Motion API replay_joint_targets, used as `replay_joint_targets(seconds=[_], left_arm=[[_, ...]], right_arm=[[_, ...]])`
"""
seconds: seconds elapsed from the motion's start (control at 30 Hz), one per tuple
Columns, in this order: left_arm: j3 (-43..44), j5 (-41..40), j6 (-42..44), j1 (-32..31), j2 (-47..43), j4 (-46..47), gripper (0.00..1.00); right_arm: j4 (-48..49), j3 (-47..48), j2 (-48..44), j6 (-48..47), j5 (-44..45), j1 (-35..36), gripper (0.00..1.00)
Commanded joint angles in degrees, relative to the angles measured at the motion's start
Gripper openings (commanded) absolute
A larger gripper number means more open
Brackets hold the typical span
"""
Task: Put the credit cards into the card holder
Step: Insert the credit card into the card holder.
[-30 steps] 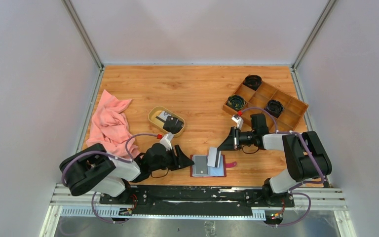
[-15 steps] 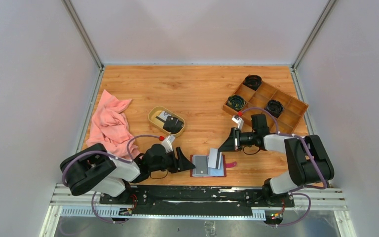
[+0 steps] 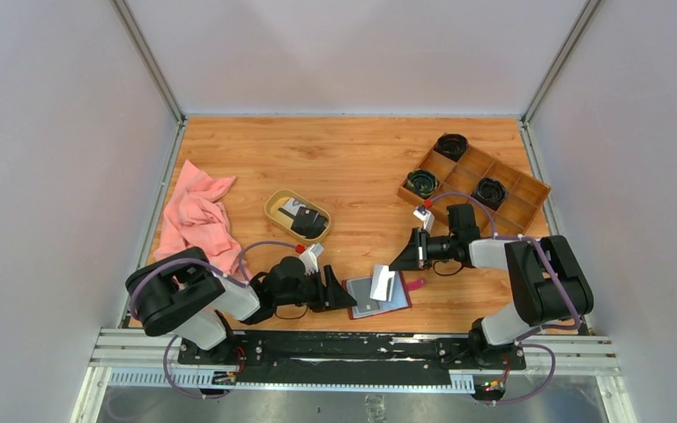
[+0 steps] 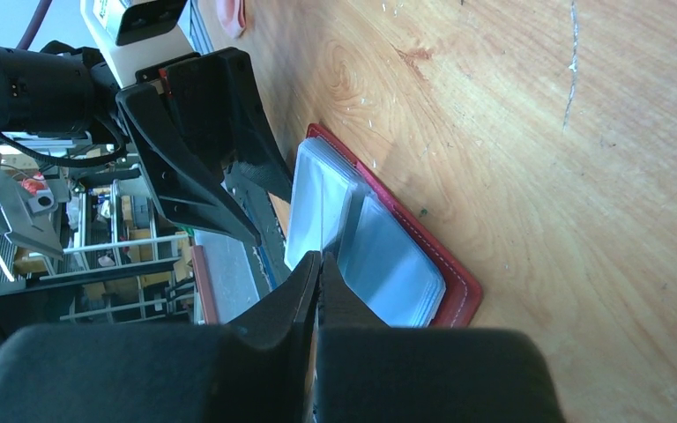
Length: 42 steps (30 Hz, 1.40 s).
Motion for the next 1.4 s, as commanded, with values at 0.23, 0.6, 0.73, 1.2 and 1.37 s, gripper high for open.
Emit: replay_joint_targets(seconds=[0.23,0.6,0.73,1.2,1.37], left_arm=[[-1.71,-3.51,1.43,-1.31,6.51,-11.33,0.56],[-2.1,-3.9,0.66,-1.31,8.23,-9.94,0.55],[-2.1,-4.01,0.62,-1.31,8.49,-9.93,0.55],[-2.06,-3.84,0.67,-1.31,8.7,-9.49,0.54],[-2.12,-3.69,0.62,-1.31,8.86,-9.32,0.54]], right_arm=[[-4.76,0.94,-4.4,-4.71,0.41,-2.36,0.0],[-5.44,1.25,-4.34,-5.66,-0.39,-2.91,0.0],[-5.5,0.95,-6.5,-5.65,0.0,-4.51,0.0],[-4.89,0.52,-4.23,-5.78,-0.45,-5.01,0.0],[-5.06,0.52,-3.9,-5.96,-0.23,-5.0,0.0]])
